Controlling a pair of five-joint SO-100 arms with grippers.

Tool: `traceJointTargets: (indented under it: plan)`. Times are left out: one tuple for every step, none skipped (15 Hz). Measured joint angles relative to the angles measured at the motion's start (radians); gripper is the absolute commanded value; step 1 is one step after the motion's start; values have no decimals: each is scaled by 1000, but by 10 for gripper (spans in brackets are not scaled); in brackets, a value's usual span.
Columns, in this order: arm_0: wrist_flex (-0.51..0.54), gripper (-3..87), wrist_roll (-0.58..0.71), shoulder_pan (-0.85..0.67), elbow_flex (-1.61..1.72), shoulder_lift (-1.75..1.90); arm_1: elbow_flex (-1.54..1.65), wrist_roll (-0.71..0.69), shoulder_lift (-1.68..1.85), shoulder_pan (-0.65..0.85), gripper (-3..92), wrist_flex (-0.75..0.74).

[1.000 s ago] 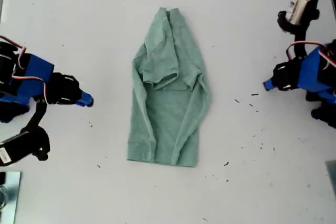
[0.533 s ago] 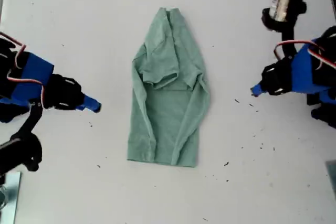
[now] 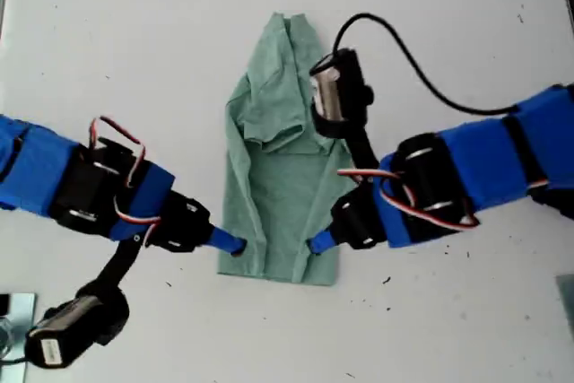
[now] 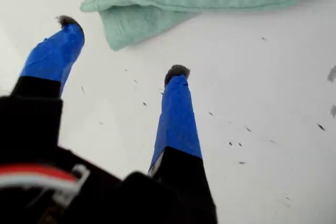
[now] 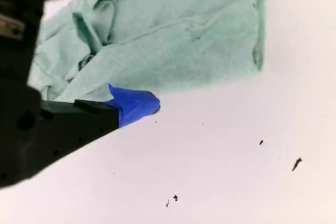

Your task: Fold t shirt

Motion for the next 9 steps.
traceJointTargets:
  plan:
    - [-5,338,0,0,-14,-31,-49,5,-60,-8,302,2]
    - [-6,338,2,0,-28,-58,-61,21,-104,-15,297,-5]
    - [-14,339,6,0,-34,-83,-66,29,-138,-23,295,-20]
    - [-28,339,6,0,-43,-104,-81,32,-178,-31,294,-34]
    - [-38,340,11,0,-63,-133,-101,41,-219,-38,291,-37]
    - [-48,340,18,0,-84,-164,-137,43,-259,-44,290,-54]
    - [-58,342,26,0,-115,-207,-147,54,-293,-52,289,-52]
    - [-66,341,31,0,-153,-270,-153,54,-333,-57,280,-84]
    - [-64,330,37,0,-218,-364,-153,54,-376,-60,260,-100]
